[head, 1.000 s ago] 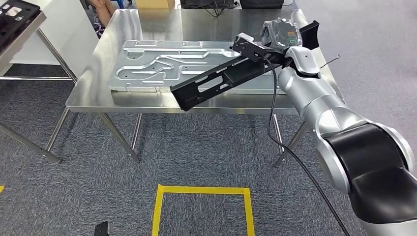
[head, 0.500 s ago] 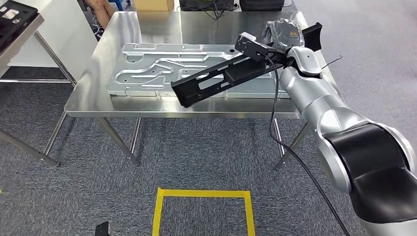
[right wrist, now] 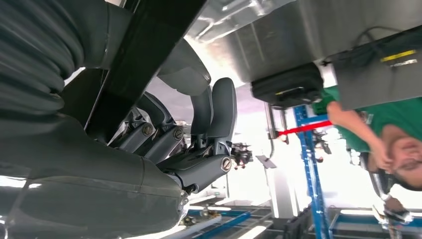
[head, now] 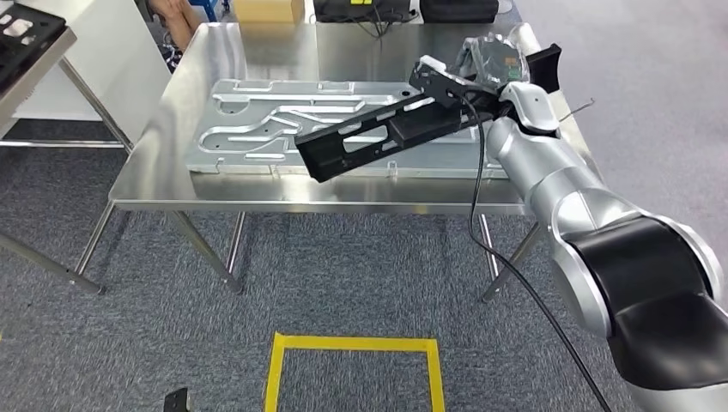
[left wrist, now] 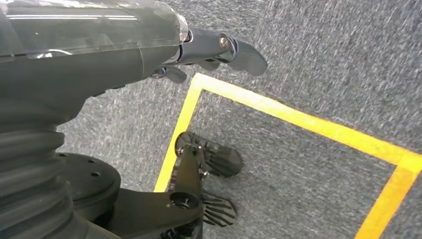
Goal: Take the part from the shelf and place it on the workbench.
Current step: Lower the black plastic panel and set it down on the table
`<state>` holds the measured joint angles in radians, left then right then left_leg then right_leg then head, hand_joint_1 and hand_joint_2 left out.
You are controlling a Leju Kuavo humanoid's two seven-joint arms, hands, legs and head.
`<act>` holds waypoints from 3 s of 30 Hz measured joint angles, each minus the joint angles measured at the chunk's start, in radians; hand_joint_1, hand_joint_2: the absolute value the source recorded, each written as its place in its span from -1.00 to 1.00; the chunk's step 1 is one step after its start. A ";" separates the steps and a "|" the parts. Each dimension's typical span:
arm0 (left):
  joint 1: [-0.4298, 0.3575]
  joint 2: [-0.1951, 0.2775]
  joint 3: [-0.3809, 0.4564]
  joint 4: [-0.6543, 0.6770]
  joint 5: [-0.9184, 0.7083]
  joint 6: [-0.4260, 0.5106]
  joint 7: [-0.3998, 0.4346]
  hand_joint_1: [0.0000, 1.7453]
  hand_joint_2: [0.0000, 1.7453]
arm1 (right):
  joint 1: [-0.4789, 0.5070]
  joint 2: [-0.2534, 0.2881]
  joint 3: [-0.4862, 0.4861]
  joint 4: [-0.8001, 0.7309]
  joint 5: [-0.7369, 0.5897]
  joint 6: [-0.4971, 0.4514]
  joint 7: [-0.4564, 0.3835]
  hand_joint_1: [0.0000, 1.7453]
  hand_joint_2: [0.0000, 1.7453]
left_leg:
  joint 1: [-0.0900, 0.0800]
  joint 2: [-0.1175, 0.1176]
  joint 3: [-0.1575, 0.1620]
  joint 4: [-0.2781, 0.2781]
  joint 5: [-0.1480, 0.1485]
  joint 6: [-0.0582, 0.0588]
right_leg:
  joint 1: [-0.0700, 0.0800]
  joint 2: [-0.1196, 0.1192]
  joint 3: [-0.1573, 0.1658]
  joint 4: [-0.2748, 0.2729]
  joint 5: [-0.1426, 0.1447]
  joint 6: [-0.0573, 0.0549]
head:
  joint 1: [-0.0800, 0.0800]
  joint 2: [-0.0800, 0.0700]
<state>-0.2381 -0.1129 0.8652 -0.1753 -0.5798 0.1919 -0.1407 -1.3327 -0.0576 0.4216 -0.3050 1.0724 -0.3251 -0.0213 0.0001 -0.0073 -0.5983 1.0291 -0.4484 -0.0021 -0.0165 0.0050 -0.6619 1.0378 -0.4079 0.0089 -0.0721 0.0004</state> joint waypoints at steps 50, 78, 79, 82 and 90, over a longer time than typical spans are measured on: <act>0.001 -0.002 0.018 0.006 -0.003 0.000 -0.003 -1.00 1.00 | -0.007 -0.004 -0.025 -0.004 0.018 0.018 0.004 1.00 1.00 | 0.008 0.005 -0.016 -0.036 0.054 0.028 | 0.003 0.003 -0.013 0.140 -0.121 0.016 | 0.000 0.000; 0.017 -0.016 0.027 0.006 0.003 -0.039 -0.021 -1.00 1.00 | 0.010 -0.023 -0.035 -0.003 0.029 0.020 0.003 1.00 1.00 | -0.002 0.004 -0.023 -0.032 0.053 0.024 | 0.003 0.004 0.047 0.007 -0.056 0.006 | 0.000 0.000; 0.017 -0.016 0.028 0.006 0.004 -0.038 -0.026 -1.00 1.00 | 0.008 -0.023 -0.037 -0.004 0.031 0.021 0.003 1.00 1.00 | 0.001 0.005 -0.015 -0.042 0.054 0.027 | 0.004 0.003 0.030 0.042 -0.074 0.010 | 0.000 0.000; 0.019 -0.018 0.030 0.006 0.007 -0.039 -0.045 -1.00 1.00 | 0.009 -0.023 -0.044 -0.002 0.036 0.026 0.008 1.00 1.00 | 0.002 0.005 -0.005 -0.044 0.047 0.034 | 0.000 0.001 -0.072 0.222 -0.138 0.019 | 0.000 0.000; 0.026 -0.024 0.035 0.006 0.004 -0.043 -0.046 -1.00 1.00 | 0.013 -0.025 -0.051 0.001 0.042 0.038 0.006 1.00 1.00 | -0.001 -0.002 0.003 0.002 -0.008 0.005 | -0.005 -0.002 -0.015 0.015 0.004 0.011 | -0.001 0.000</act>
<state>-0.2126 -0.1367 0.8998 -0.1694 -0.5762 0.1491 -0.1866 -1.3194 -0.0831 0.3706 -0.3043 1.1140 -0.2875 -0.0149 -0.0011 -0.0094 -0.5951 1.0306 -0.4568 0.0032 -0.0215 0.0029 -0.6772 1.0523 -0.4040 0.0201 -0.0733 0.0004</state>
